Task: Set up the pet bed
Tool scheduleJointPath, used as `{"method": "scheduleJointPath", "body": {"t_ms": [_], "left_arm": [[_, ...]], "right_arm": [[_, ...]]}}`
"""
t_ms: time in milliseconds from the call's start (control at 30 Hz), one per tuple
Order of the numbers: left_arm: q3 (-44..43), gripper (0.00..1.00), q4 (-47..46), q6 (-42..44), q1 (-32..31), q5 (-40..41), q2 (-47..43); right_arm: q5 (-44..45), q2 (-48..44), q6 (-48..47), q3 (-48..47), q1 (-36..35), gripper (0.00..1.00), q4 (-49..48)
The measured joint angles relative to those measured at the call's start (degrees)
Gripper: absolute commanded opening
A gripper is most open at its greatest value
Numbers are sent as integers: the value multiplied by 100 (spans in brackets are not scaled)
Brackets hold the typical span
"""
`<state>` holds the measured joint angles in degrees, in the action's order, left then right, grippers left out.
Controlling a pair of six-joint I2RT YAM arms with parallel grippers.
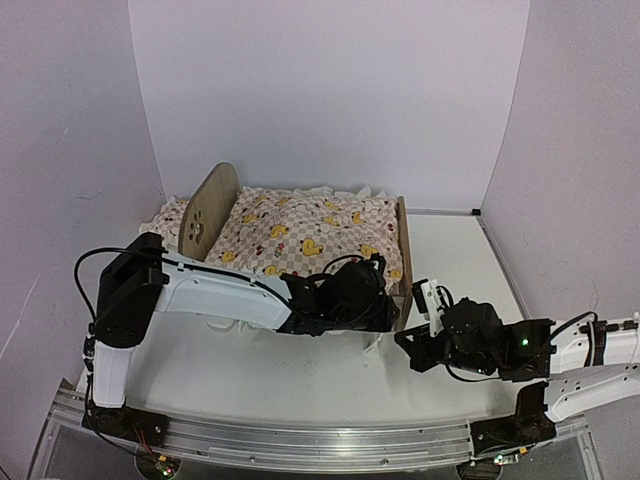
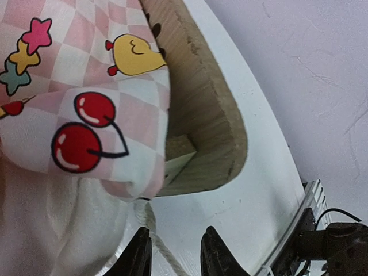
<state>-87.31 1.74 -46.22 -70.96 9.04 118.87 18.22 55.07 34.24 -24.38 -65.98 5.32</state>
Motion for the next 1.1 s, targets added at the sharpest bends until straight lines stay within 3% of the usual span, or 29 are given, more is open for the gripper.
{"method": "scheduleJointPath", "body": {"t_ms": [533,667,800,1000,1100], "left_arm": [[-1259,24,1084,-155,-13,1119,828],[-1510,17,1309,-170,-13,1425,949],[-1679,0,1434,-151,-13,1740,1075],[-1655,0,1318,66,-13,1880,1099],[-946,0,627,256,4,1746,837]], "right_arm": [[-2,2,-4,0,0,0,-4],[-11,15,-2,0,0,0,-33],[-46,48,4,0,0,0,-94],[-59,61,155,0,0,0,-164],[-22,26,289,33,0,0,-190]]}}
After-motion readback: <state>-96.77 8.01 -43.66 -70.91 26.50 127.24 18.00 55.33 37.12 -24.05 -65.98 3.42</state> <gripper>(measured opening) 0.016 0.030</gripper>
